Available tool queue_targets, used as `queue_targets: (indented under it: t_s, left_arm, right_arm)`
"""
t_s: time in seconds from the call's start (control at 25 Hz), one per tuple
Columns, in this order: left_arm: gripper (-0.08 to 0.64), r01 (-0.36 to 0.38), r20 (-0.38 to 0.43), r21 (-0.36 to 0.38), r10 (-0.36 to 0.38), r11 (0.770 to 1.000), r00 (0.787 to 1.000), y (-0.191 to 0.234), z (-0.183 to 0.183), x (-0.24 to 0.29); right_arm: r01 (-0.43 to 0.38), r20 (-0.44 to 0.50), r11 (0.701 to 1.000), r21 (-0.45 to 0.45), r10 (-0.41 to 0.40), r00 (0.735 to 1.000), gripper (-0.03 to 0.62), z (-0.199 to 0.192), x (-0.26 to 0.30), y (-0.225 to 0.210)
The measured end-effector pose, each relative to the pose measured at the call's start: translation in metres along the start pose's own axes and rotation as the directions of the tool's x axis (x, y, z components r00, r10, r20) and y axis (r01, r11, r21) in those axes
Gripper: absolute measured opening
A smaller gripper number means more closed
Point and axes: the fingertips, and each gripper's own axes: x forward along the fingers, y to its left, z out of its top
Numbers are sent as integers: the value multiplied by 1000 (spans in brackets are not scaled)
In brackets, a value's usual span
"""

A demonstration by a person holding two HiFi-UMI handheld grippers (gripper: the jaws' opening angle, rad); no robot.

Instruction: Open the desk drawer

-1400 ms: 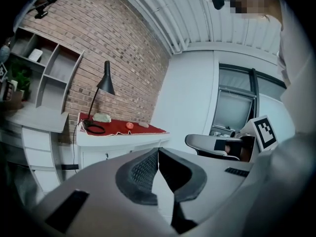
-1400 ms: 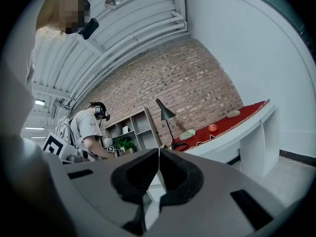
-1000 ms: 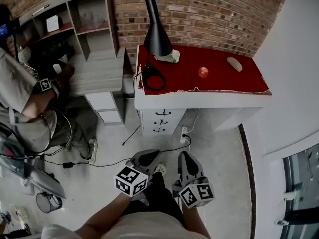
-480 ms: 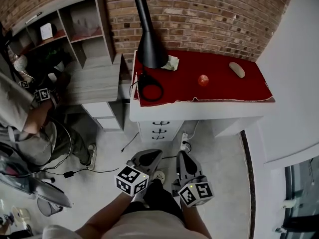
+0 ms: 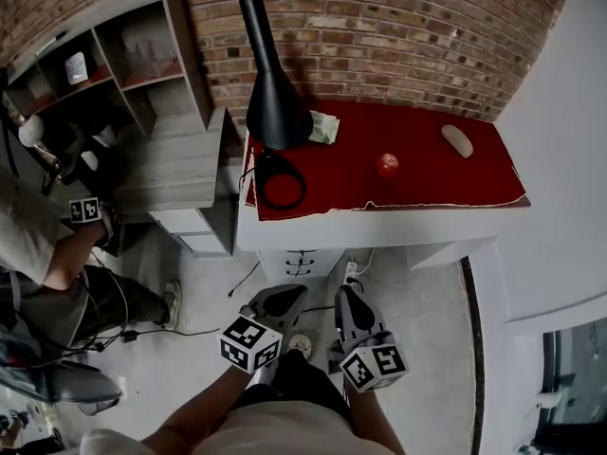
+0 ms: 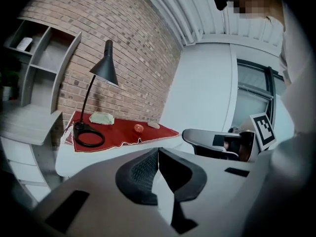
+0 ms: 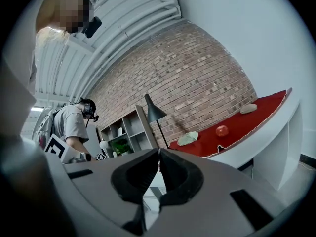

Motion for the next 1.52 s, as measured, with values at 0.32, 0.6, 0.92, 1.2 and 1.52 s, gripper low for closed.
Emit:
queue_targets:
  t_s: [0.32, 0.6, 0.92, 1.2, 1.52]
  left_arm:
    - [11, -2, 4, 24, 2, 1000, 1000, 19, 12, 30]
    - [11, -19, 4, 39, 19, 999, 1000, 42, 16, 36]
    - [11, 23, -5, 70, -22, 997, 1000, 59, 13, 37]
    - [11, 67, 10, 111, -68, 992, 998, 71, -11, 48]
    - [11, 114, 51, 70, -117, 991, 992, 94, -57, 61]
  right_arm:
    - [-64, -21, 998, -30, 63, 998, 18, 2, 33, -20]
    - [-93, -37, 995, -40, 92, 995, 18, -3, 56, -31]
    - [-89, -33, 992, -92, 86, 996, 18, -5, 69, -39]
    - [-106, -19, 985, -134, 104, 994, 18, -32, 83, -44]
    - [-156, 7, 958, -242, 162, 987, 18, -70, 101, -44]
